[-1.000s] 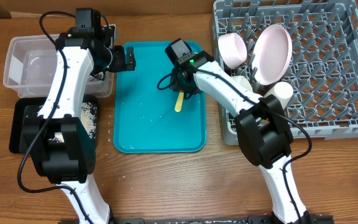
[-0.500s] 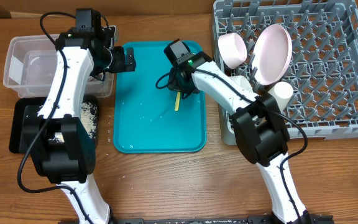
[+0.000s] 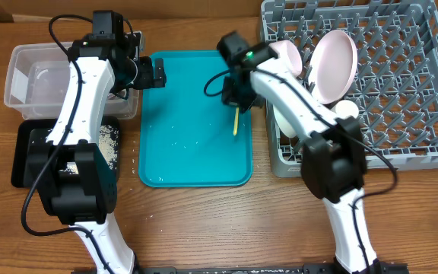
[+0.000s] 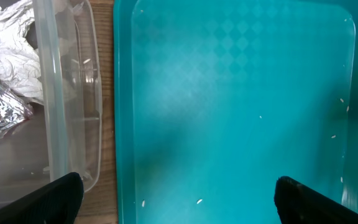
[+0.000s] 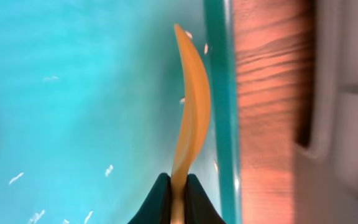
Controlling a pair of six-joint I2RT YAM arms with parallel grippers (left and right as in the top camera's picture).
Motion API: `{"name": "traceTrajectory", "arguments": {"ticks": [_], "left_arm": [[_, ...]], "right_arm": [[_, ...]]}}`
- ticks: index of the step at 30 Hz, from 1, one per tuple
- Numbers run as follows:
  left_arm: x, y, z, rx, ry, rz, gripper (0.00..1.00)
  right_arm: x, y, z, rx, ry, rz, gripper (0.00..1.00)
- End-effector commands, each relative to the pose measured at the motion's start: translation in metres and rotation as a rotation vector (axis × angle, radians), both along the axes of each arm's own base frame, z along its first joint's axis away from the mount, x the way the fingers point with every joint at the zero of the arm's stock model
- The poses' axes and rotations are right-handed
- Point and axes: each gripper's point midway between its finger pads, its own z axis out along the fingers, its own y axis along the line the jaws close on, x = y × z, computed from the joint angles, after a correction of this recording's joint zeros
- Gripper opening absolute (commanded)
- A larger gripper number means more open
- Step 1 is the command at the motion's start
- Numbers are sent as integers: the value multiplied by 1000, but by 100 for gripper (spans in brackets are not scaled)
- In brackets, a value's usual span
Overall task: Sort waste into correct bins and load items into the dishwasher
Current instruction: 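Carry the yellow spoon to the rack and insert it with the right gripper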
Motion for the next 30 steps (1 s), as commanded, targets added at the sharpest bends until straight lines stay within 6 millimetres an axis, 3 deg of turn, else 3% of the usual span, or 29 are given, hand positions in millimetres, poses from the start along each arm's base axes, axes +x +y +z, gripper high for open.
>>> {"name": "traceTrajectory", "arguments": {"ticks": [1, 6, 8, 9, 10, 13, 19, 26, 30], "left_arm": [[3, -3, 2, 4, -5, 3, 100], [3, -4, 2, 4, -5, 2, 100], [3, -4, 2, 4, -5, 0, 100], [3, -5, 2, 4, -5, 0, 100], [3, -5, 2, 4, -5, 0, 100], [3, -5, 2, 4, -5, -1, 100], [2, -5, 1, 4, -1, -1, 100], [2, -5, 1, 5, 1, -1, 100], [2, -5, 1, 5, 1, -1, 100]], "right_arm": [[0, -13, 116, 87, -203, 41, 4], [-23, -57, 164, 94, -214, -74, 4], [-34, -91, 177, 78, -193, -222, 4], [-38, -108, 178, 57, -179, -307, 4], [-46, -137, 177, 11, -148, -481, 4], [-62, -180, 169, -61, -85, -798, 4], [-75, -203, 137, -111, 2, -1072, 4], [-111, -213, 87, -248, 130, -1302, 4], [-126, -216, 72, -301, 170, -1388, 4]]}}
